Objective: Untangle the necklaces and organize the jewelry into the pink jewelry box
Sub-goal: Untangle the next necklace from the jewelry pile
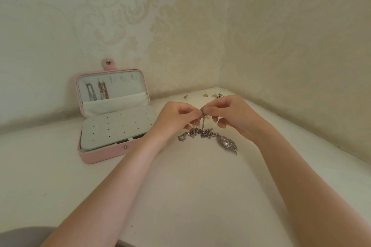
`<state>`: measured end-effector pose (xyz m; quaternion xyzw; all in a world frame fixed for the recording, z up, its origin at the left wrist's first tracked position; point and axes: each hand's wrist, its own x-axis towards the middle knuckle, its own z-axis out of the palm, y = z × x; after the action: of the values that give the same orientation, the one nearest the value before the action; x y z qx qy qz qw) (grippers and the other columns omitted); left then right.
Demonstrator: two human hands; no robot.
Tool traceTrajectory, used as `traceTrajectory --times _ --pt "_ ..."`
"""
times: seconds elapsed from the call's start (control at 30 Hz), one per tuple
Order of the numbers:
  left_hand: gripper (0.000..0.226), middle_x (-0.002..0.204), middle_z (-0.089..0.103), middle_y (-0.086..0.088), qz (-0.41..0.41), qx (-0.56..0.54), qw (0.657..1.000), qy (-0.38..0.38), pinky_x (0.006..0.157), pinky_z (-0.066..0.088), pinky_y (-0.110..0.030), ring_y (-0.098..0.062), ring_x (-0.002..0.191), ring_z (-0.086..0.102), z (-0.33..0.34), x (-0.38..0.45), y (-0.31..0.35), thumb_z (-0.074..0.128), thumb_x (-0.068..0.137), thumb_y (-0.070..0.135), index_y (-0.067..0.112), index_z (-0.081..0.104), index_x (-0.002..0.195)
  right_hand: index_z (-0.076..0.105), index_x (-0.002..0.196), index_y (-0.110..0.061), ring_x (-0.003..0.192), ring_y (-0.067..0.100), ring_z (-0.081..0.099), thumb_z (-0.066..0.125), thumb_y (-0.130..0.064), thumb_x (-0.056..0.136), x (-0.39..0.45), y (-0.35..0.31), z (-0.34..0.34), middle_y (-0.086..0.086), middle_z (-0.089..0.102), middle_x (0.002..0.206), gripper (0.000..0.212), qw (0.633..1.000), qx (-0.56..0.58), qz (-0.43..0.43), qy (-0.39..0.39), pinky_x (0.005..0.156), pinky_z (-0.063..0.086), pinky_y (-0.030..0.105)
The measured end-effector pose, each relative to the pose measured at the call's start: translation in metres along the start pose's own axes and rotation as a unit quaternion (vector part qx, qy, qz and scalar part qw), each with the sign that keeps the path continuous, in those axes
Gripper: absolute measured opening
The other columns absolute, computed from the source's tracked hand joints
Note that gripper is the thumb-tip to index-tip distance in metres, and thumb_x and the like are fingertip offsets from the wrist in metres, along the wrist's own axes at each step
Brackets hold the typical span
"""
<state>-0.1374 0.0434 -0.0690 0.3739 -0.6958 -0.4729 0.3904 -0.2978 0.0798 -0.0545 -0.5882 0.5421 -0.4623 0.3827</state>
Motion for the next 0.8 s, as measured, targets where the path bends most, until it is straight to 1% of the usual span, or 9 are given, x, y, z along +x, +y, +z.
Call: traceTrajectory --times 0.1,0.23,0.33,0.43,0.53,0.6,0.67,0.73,0.8 --pt "0.017 0.070 0.067 -0.004 -0.005 0.014 1.000 0.002 0.060 0.048 -0.019 -0.011 0.069 0.062 0.0009 0.0002 -0.0011 0.063 0.085 0.014 0.013 0.071 0.070 0.071 0.075 -0.006 0.052 0.008 0.045 0.064 -0.003 0.084 0.0000 -0.0005 0.0007 0.000 0.063 0.064 0.011 1.000 -0.016 0.006 0.006 0.044 0.036 0.018" --pt "0.017 0.069 0.068 -0.007 -0.014 0.027 0.999 0.017 0.059 0.047 -0.018 -0.011 0.067 0.062 0.0030 0.0012 -0.0008 0.062 0.084 0.014 0.004 0.071 0.074 0.068 0.074 -0.007 0.049 0.006 0.046 0.065 -0.002 0.083 -0.0001 -0.0010 0.0014 0.001 0.060 0.063 0.011 1.000 -0.019 0.007 0.012 0.044 0.036 0.018" --pt "0.018 0.069 0.068 -0.007 -0.020 0.003 0.999 0.038 0.057 0.047 -0.016 -0.009 0.064 0.062 0.0035 0.0003 0.0017 0.060 0.085 0.012 0.007 0.071 0.071 0.068 0.073 -0.008 0.044 0.003 0.045 0.067 -0.003 0.082 0.0000 -0.0013 0.0010 0.000 0.056 0.058 0.010 0.999 -0.026 -0.002 0.026 0.042 0.036 0.017" --pt "0.018 0.065 0.066 -0.004 -0.012 -0.003 0.998 0.058 0.058 0.047 -0.017 -0.008 0.061 0.058 0.0036 -0.0008 0.0035 0.060 0.085 0.012 0.006 0.072 0.072 0.068 0.074 -0.006 0.040 0.003 0.043 0.066 -0.004 0.083 -0.0007 -0.0032 0.0019 -0.001 0.053 0.053 0.009 0.999 -0.035 -0.008 0.019 0.041 0.035 0.015" --pt "0.019 0.061 0.068 0.001 0.007 0.065 0.995 0.079 0.063 0.047 -0.028 -0.014 0.062 0.056 0.0031 0.0014 0.0011 0.063 0.082 0.015 0.012 0.072 0.065 0.071 0.077 -0.005 0.038 0.005 0.041 0.066 -0.005 0.083 -0.0004 -0.0024 0.0033 -0.003 0.052 0.051 0.008 0.998 -0.048 -0.015 0.030 0.041 0.035 0.015" --pt "0.022 0.058 0.067 0.004 0.013 0.101 0.992 0.079 0.062 0.046 -0.029 -0.014 0.060 0.053 0.0035 0.0018 0.0002 0.063 0.081 0.016 0.018 0.071 0.061 0.072 0.077 -0.006 0.038 0.008 0.040 0.068 -0.007 0.082 0.0005 -0.0004 0.0044 -0.004 0.052 0.049 0.007 0.996 -0.073 -0.018 0.039 0.042 0.035 0.015" --pt "0.024 0.056 0.066 0.007 0.017 0.122 0.990 0.074 0.059 0.044 -0.026 -0.012 0.058 0.052 0.0038 0.0010 0.0000 0.063 0.083 0.018 0.023 0.070 0.060 0.072 0.075 -0.008 0.036 0.008 0.039 0.069 -0.008 0.082 0.0016 0.0012 0.0052 -0.006 0.052 0.047 0.007 0.994 -0.100 -0.024 0.043 0.043 0.035 0.015" --pt "0.025 0.058 0.066 0.007 0.029 0.159 0.984 0.069 0.056 0.042 -0.020 -0.008 0.056 0.054 0.0041 0.0002 -0.0004 0.063 0.083 0.019 0.024 0.069 0.059 0.069 0.071 -0.012 0.034 0.002 0.040 0.068 -0.006 0.081 0.0024 0.0008 0.0067 -0.013 0.053 0.044 0.012 0.989 -0.135 -0.040 0.043 0.042 0.035 0.014" --pt "0.023 0.063 0.068 0.005 0.039 0.197 0.977 0.068 0.054 0.041 -0.016 -0.007 0.056 0.056 0.0056 0.0000 -0.0013 0.062 0.083 0.017 0.021 0.071 0.061 0.066 0.069 -0.015 0.034 -0.001 0.044 0.067 -0.003 0.080 0.0027 -0.0002 0.0096 -0.015 0.055 0.048 0.016 0.980 -0.186 -0.058 0.042 0.042 0.035 0.010"
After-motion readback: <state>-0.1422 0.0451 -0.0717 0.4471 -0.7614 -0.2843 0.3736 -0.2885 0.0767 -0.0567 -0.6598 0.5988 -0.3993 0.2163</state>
